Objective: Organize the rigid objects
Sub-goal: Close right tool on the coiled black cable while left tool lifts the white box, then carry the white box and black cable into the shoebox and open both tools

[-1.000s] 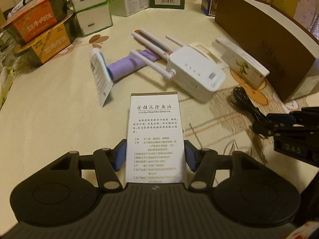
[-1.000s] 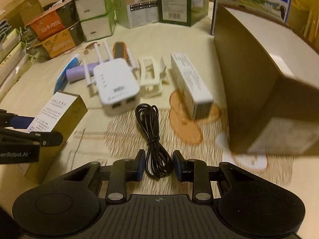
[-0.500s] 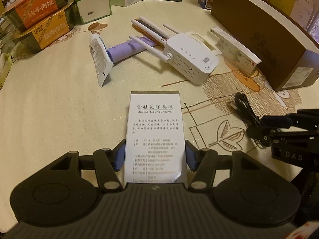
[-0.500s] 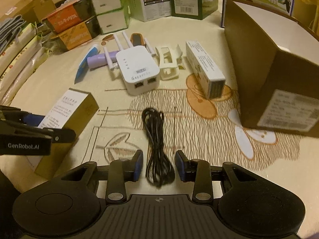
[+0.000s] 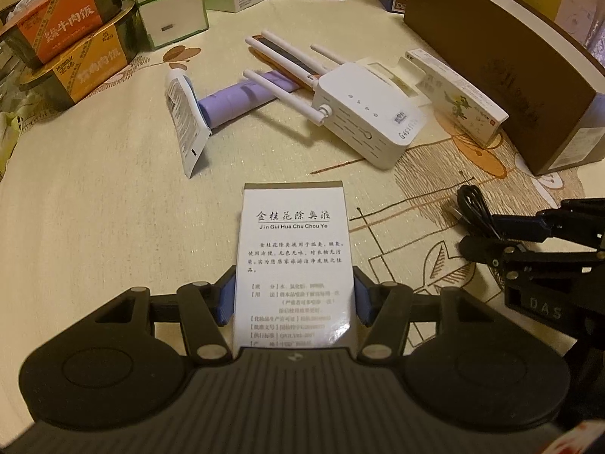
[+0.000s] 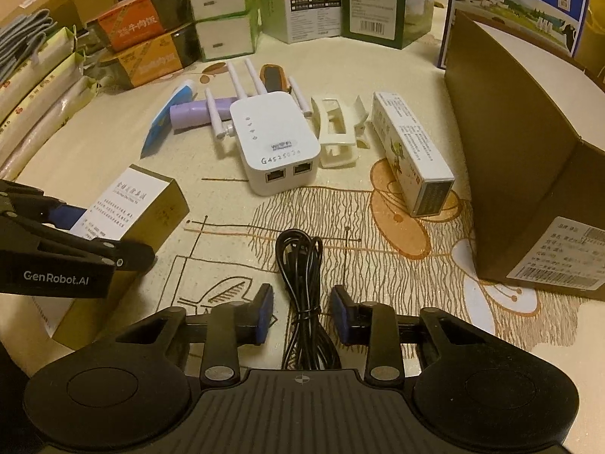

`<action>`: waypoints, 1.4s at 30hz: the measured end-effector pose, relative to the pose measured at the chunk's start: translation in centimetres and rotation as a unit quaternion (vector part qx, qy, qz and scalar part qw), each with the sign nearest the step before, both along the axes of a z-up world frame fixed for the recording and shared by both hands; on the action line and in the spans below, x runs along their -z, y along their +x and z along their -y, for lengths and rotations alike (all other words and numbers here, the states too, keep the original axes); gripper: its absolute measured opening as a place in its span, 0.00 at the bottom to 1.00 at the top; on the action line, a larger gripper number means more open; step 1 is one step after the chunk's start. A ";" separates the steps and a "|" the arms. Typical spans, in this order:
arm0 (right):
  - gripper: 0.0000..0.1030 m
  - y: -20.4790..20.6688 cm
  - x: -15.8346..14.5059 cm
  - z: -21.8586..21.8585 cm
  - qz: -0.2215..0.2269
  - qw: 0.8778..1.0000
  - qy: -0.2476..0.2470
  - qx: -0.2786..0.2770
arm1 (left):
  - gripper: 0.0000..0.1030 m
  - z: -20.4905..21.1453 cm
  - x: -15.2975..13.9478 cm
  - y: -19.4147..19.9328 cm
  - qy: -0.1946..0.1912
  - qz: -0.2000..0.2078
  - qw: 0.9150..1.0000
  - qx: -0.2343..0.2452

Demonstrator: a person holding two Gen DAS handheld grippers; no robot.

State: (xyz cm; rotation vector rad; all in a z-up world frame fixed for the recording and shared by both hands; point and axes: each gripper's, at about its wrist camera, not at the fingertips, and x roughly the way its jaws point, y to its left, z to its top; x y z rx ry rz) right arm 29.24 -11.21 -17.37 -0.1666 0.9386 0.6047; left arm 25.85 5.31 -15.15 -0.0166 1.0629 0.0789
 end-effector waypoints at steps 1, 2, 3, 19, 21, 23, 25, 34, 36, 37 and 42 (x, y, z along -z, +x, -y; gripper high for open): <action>0.14 -0.1 0.0 0.0 -0.001 1.000 0.000 0.000 | 0.54 0.0 0.0 -0.1 0.001 0.000 1.000 0.000; 0.13 -0.2 0.0 0.0 -0.002 1.000 0.000 -0.001 | 0.54 0.1 0.0 -0.1 0.001 0.000 1.000 0.000; 0.13 -0.2 -0.1 0.1 -0.004 1.000 0.001 -0.001 | 0.54 0.1 0.0 -0.2 0.001 0.001 1.000 0.000; 0.12 -0.4 -4.2 2.3 -0.020 0.997 0.071 0.019 | 0.54 1.6 -5.2 -0.6 -0.003 0.054 0.999 0.009; 0.12 -0.2 -5.2 2.8 -0.015 0.996 0.080 0.022 | 0.54 2.0 -6.3 -0.3 -0.007 0.063 0.998 0.012; 0.12 0.2 -6.4 3.3 -0.011 0.996 0.088 0.022 | 0.54 2.5 -7.3 0.0 -0.013 0.071 0.997 0.018; 0.12 0.7 -7.8 4.0 -0.001 0.995 0.096 0.025 | 0.54 3.2 -8.4 0.6 -0.019 0.081 0.996 0.028; 0.12 5.0 -13.3 10.3 0.044 0.987 0.127 0.088 | 0.54 7.3 -12.4 5.7 -0.039 0.130 0.987 0.088; 0.12 6.1 -14.1 12.0 0.051 0.985 0.129 0.105 | 0.54 8.8 -13.1 7.2 -0.044 0.138 0.984 0.101; 0.12 6.7 -14.4 12.9 0.053 0.984 0.129 0.114 | 0.54 9.6 -13.3 7.8 -0.047 0.140 0.983 0.106; 0.12 9.3 -15.2 16.7 0.060 0.980 0.124 0.146 | 0.54 13.2 -14.2 11.4 -0.068 0.148 0.979 0.126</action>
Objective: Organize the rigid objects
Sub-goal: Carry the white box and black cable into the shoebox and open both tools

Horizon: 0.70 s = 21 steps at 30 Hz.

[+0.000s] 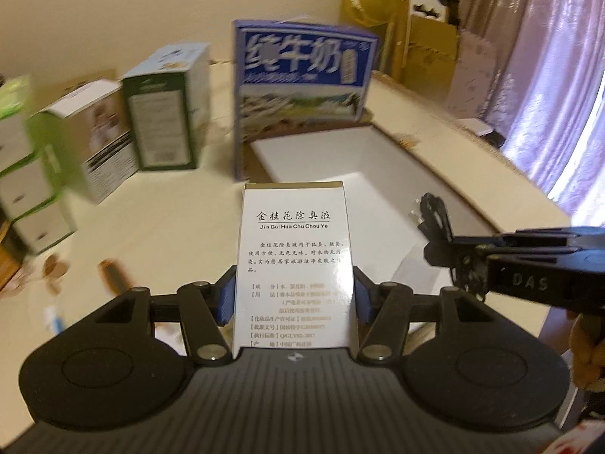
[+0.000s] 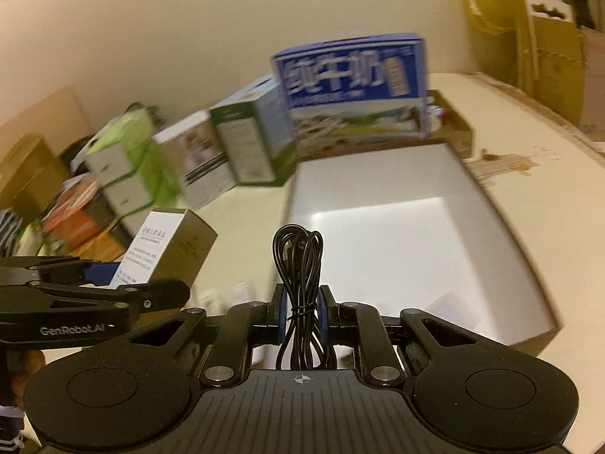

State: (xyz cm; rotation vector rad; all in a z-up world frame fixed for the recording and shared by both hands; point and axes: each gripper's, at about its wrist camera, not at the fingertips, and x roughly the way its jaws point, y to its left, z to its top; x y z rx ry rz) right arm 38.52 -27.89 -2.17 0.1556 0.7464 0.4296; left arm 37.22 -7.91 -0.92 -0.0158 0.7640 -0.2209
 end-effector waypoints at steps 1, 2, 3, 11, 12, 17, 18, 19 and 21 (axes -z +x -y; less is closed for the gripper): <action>0.12 0.5 0.0 0.6 -0.001 1.000 -0.002 0.005 | 0.54 0.8 -0.1 0.8 -0.001 0.000 1.000 0.003; 0.12 1.0 0.1 1.2 -0.001 1.000 -0.003 0.010 | 0.54 1.4 -0.2 1.5 -0.003 0.000 1.000 0.007; 0.12 1.6 0.2 1.7 -0.003 1.000 -0.004 0.013 | 0.54 2.1 -0.2 2.2 -0.005 0.000 1.000 0.011; 0.12 5.7 2.0 5.0 -0.039 0.998 0.008 0.038 | 0.54 6.2 1.2 7.6 0.002 -0.020 1.000 0.014; 0.12 6.2 2.3 5.2 -0.042 0.998 0.008 0.041 | 0.54 6.6 1.4 8.1 0.001 -0.023 1.000 0.015; 0.12 8.0 3.5 5.9 -0.055 0.997 0.008 0.051 | 0.54 8.1 2.5 10.1 0.006 -0.034 0.999 0.016; 0.12 8.3 3.7 6.0 -0.056 0.997 0.009 0.052 | 0.54 8.3 2.9 10.5 0.010 -0.037 0.999 0.016; 0.12 8.7 4.0 6.1 -0.059 0.997 0.008 0.053 | 0.54 8.5 3.2 10.8 0.012 -0.040 0.999 0.015; 0.12 9.5 4.6 6.2 -0.066 0.996 0.008 0.056 | 0.54 8.7 3.8 11.6 0.014 -0.046 0.999 0.014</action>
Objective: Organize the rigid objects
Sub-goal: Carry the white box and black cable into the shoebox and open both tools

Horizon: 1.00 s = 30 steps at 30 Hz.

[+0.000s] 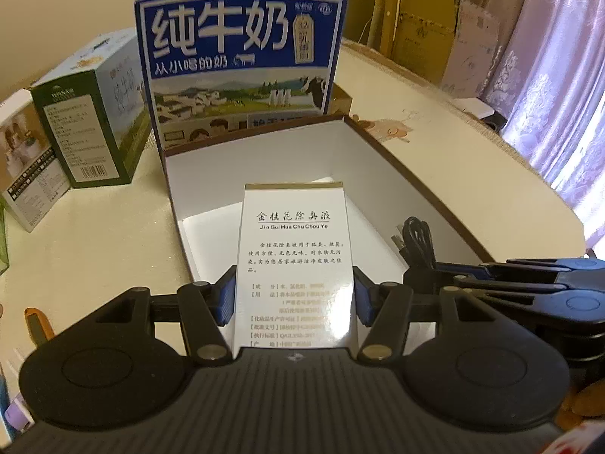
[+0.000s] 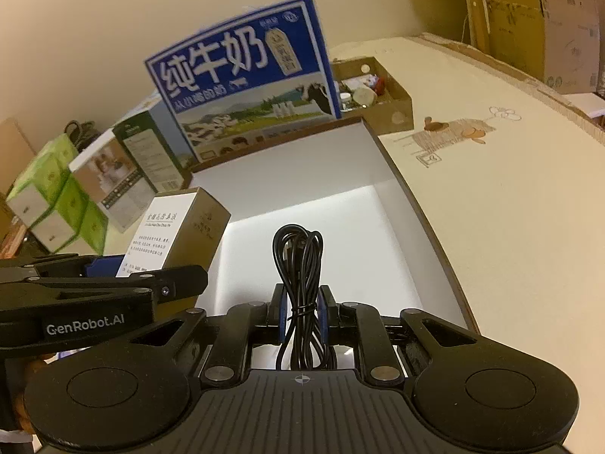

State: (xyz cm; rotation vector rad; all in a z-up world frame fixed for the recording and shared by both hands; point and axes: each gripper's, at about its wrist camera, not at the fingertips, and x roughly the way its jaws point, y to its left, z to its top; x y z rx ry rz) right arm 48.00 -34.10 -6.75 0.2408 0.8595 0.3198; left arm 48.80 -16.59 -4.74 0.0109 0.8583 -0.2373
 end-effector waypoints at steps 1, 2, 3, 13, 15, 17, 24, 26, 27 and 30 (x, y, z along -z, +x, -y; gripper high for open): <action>0.12 0.3 0.3 0.0 -0.003 1.000 0.000 0.001 | 0.54 0.1 0.3 0.3 0.001 -0.003 1.000 -0.001; 0.12 0.7 0.5 0.1 -0.006 1.000 0.001 0.002 | 0.54 0.2 0.7 0.7 0.002 -0.006 1.000 -0.002; 0.12 1.0 0.9 0.2 -0.009 1.000 0.002 0.004 | 0.54 0.2 1.0 1.2 0.004 -0.010 1.000 -0.004; 0.12 3.8 3.2 -0.1 -0.039 0.999 0.006 0.019 | 0.54 1.0 3.1 4.3 0.015 -0.012 1.000 -0.001; 0.12 4.0 3.5 -0.2 -0.042 0.999 0.007 0.020 | 0.54 1.0 3.4 4.9 0.010 -0.016 1.000 -0.001; 0.12 4.2 3.6 -0.3 -0.040 0.999 0.015 0.027 | 0.54 1.0 3.4 5.1 0.008 -0.013 1.000 0.001; 0.15 4.4 3.7 0.2 -0.041 0.998 0.041 0.040 | 0.59 0.4 3.3 5.0 0.013 -0.004 1.000 0.007; 0.20 4.3 3.4 0.2 -0.041 0.997 0.042 0.040 | 0.60 0.2 3.2 4.8 0.012 -0.003 1.000 0.008; 0.21 4.1 3.2 0.3 -0.040 0.997 0.041 0.042 | 0.61 0.1 3.1 4.6 0.011 -0.004 1.000 0.009; 0.28 3.1 2.4 0.4 -0.027 0.998 0.037 0.048 | 0.63 -0.3 2.7 3.8 0.009 -0.001 1.000 0.016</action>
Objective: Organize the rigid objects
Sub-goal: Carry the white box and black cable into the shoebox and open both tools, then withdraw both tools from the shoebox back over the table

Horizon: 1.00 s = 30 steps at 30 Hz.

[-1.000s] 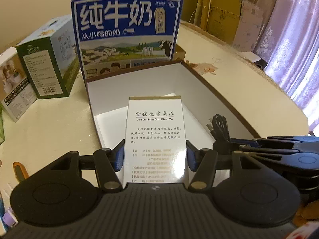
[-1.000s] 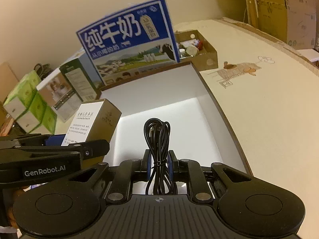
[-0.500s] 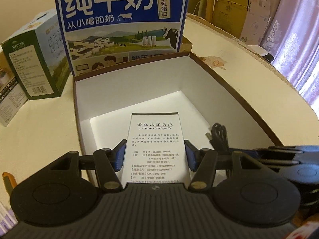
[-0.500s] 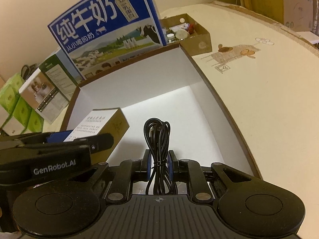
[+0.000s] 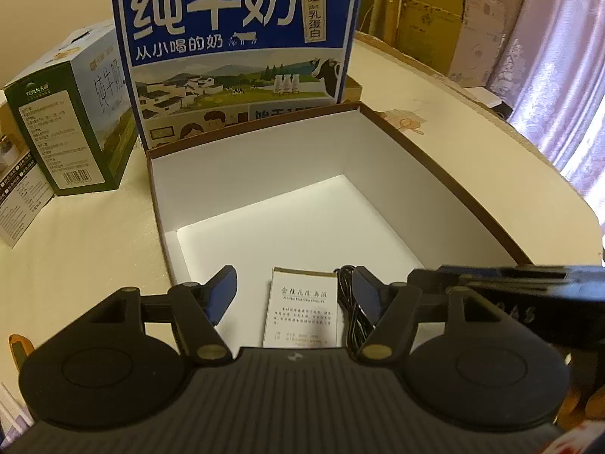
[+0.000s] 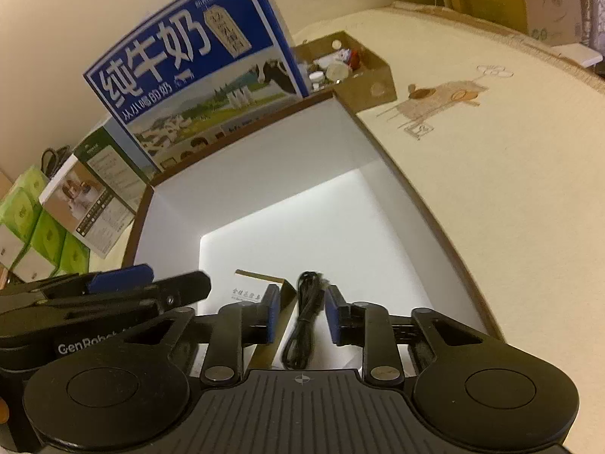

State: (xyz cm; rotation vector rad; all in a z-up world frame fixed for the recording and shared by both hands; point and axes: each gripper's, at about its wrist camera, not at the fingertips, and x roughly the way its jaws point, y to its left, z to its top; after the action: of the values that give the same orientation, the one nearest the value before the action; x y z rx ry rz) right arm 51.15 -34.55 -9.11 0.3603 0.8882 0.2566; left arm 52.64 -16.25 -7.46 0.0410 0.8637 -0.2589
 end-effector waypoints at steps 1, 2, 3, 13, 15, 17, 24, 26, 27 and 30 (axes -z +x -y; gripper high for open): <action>0.33 -0.4 -0.3 0.0 0.005 1.000 -0.001 0.000 | 0.64 -0.2 -0.2 -0.4 0.000 0.003 1.000 0.002; 0.40 -0.9 -0.7 0.1 0.011 1.000 0.000 0.002 | 0.66 -0.3 -0.4 -0.8 0.000 0.005 1.000 0.004; 0.44 -1.5 -1.0 0.2 0.017 1.000 0.000 0.005 | 0.69 -0.5 -0.6 -1.3 -0.001 0.008 1.000 0.007; 0.64 -8.5 -3.6 -0.6 0.053 0.998 -0.015 0.032 | 0.72 -3.6 -4.0 -8.0 -0.020 0.048 0.998 0.027; 0.64 -10.0 -4.0 -1.1 0.057 0.998 -0.017 0.035 | 0.72 -4.7 -4.6 -9.8 -0.027 0.056 0.998 0.025; 0.64 -11.5 -4.6 -1.7 0.060 0.997 -0.017 0.036 | 0.72 -5.7 -5.3 -11.5 -0.027 0.064 0.997 0.020; 0.64 -16.2 -6.4 -5.9 0.076 0.997 -0.027 0.006 | 0.72 -10.0 -6.9 -17.5 -0.017 0.054 0.998 -0.018; 0.64 -17.6 -6.7 -7.3 0.079 0.997 -0.022 -0.011 | 0.72 -11.3 -7.2 -19.3 -0.023 0.053 0.998 -0.031; 0.64 -18.4 -6.8 -8.0 0.081 0.996 -0.017 -0.021 | 0.72 -12.0 -7.3 -20.3 -0.025 0.052 0.998 -0.038; 0.64 -20.3 -6.9 -9.9 0.078 0.996 -0.011 -0.044 | 0.72 -13.8 -7.6 -23.1 -0.022 0.052 0.997 -0.057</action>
State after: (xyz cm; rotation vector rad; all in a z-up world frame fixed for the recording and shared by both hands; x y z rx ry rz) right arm 30.82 -24.61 -2.22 0.2762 0.7531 0.3518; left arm 29.52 -2.49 0.19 -0.0353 0.7533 -0.1669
